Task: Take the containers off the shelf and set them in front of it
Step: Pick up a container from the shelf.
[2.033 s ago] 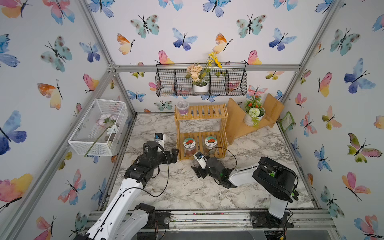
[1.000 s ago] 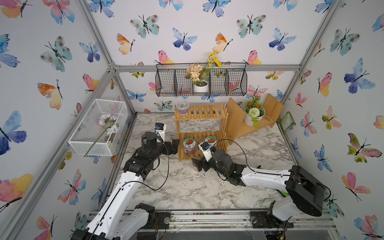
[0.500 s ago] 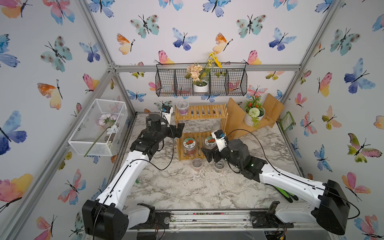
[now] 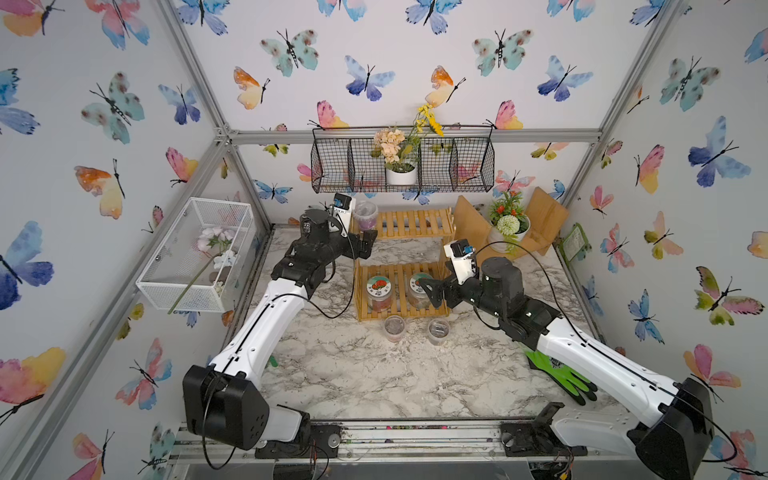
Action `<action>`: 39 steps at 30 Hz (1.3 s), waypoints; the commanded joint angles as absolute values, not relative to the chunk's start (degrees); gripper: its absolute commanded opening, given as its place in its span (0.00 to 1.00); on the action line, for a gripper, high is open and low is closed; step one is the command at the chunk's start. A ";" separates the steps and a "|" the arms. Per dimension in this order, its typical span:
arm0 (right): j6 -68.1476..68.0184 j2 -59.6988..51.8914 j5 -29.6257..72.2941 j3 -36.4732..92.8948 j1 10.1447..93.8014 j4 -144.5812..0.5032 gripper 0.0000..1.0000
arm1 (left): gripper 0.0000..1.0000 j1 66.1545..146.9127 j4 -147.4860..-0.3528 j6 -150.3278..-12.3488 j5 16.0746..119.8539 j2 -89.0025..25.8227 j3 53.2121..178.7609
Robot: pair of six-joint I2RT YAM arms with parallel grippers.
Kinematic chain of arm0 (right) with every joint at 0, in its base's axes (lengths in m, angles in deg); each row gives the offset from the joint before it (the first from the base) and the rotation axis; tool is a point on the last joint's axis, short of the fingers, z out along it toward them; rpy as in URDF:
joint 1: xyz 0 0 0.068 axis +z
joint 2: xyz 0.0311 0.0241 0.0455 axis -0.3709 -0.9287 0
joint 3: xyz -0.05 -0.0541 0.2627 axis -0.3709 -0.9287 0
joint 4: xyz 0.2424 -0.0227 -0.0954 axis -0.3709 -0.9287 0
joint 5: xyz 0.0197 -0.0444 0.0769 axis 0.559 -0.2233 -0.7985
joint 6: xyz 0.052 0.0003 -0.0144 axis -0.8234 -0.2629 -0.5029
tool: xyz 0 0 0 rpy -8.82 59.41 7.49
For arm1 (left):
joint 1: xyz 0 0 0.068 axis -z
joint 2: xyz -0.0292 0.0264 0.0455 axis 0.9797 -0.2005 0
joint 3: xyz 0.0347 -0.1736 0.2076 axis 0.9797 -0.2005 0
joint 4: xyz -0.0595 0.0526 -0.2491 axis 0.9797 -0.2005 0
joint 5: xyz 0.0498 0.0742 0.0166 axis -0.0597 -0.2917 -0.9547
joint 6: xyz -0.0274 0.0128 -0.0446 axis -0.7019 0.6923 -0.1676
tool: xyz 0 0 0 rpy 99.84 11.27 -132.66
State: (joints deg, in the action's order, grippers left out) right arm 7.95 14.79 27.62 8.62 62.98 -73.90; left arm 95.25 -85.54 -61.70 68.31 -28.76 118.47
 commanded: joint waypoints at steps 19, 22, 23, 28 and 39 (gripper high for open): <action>8.67 14.67 23.36 10.60 57.99 -75.27 1.00 | 0.99 94.87 -83.20 -61.04 69.82 -38.86 129.30; 8.69 14.61 23.14 10.68 57.47 -75.35 1.00 | 0.99 94.89 -83.11 -61.13 69.29 -39.94 130.27; 8.65 14.52 23.07 10.78 57.30 -75.36 1.00 | 0.99 94.90 -83.11 -61.21 69.16 -40.33 130.65; 8.65 14.13 22.70 10.96 56.67 -75.45 1.00 | 0.99 94.88 -83.04 -61.31 68.92 -41.71 131.98; 8.72 13.14 22.13 11.49 55.80 -75.35 1.00 | 0.78 94.87 -82.86 -61.71 68.93 -42.20 132.22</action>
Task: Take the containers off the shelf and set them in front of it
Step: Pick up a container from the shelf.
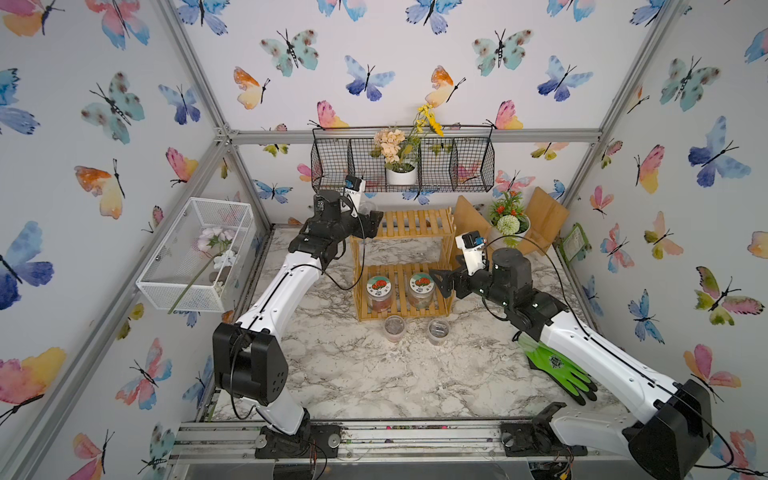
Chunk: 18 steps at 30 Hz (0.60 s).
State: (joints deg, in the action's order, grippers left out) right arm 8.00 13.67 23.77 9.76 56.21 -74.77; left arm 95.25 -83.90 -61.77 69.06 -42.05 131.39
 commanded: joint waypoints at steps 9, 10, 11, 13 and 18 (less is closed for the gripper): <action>8.53 13.68 22.08 10.88 55.39 -75.28 1.00 | 0.67 94.89 -82.68 -62.13 69.44 -41.85 132.51; 8.54 13.77 22.01 10.79 55.35 -75.27 1.00 | 0.66 94.94 -82.67 -62.26 69.60 -41.78 132.52; 8.60 13.90 22.00 10.83 55.31 -75.23 1.00 | 0.66 94.92 -82.62 -62.35 69.69 -41.68 132.60; 8.57 14.03 22.00 10.83 55.17 -75.21 1.00 | 0.65 94.95 -82.55 -62.51 69.86 -41.44 132.70; 8.53 14.18 21.56 10.66 54.91 -75.33 1.00 | 0.65 94.96 -82.67 -62.69 69.97 -40.65 132.97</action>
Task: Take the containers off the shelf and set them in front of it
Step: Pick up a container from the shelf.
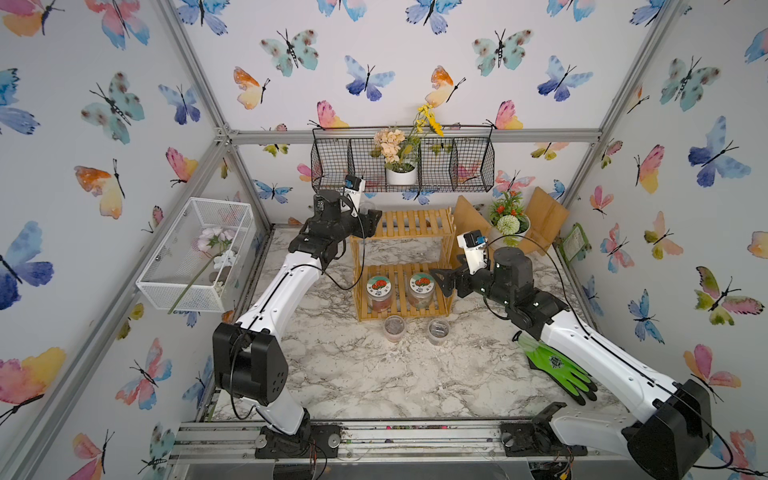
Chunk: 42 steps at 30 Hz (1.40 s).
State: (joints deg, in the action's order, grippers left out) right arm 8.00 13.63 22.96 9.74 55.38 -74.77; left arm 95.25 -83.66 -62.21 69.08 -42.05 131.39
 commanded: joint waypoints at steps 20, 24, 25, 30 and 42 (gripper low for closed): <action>8.14 14.21 19.35 9.93 54.47 -75.10 1.00 | 0.65 98.46 -83.22 -63.50 68.36 -23.79 119.01; 7.84 14.30 18.76 9.70 54.47 -74.92 1.00 | 0.65 99.69 -83.47 -64.07 67.75 -18.00 113.24; 7.75 14.38 18.50 9.56 54.51 -74.92 1.00 | 0.65 99.96 -83.47 -64.12 67.42 -16.53 111.84; 7.40 15.10 17.54 8.89 54.47 -75.16 0.99 | 0.65 100.75 -82.60 -66.15 66.95 -8.38 103.47; 6.42 18.60 15.49 5.36 54.47 -76.18 0.99 | 0.65 104.05 -82.15 -69.77 63.36 5.40 86.99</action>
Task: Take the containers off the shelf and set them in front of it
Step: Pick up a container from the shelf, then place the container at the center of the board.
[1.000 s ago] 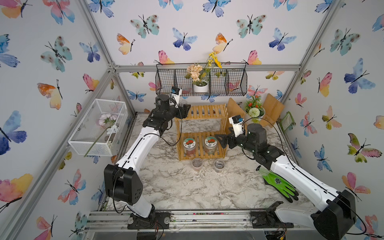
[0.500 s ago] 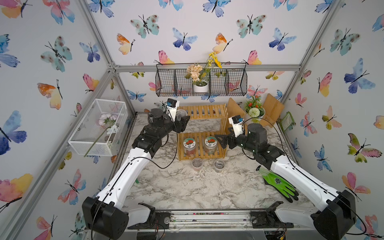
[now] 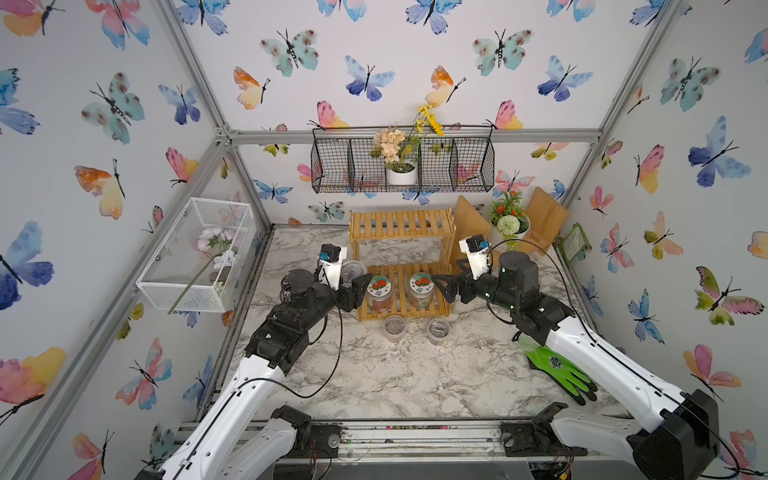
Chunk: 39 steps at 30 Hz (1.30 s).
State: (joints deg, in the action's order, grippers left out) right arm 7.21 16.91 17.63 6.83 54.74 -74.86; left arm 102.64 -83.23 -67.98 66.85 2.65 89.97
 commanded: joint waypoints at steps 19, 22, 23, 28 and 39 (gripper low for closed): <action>5.72 20.78 15.06 0.50 54.47 -73.19 0.99 | 0.62 113.70 -78.29 -76.93 48.05 13.15 70.09; 5.80 20.72 15.11 0.41 54.47 -72.98 0.99 | 0.62 114.54 -77.53 -78.24 45.65 11.70 69.67; 5.80 20.82 15.11 0.41 54.47 -72.89 0.99 | 0.62 114.99 -76.97 -78.75 44.79 11.38 69.14; 5.83 20.98 15.22 0.41 54.47 -72.71 0.99 | 0.61 117.80 -74.83 -81.35 38.56 9.85 66.20; 6.76 21.61 15.84 0.59 54.47 -73.94 0.99 | 0.62 118.34 -67.12 -85.56 33.74 5.77 60.19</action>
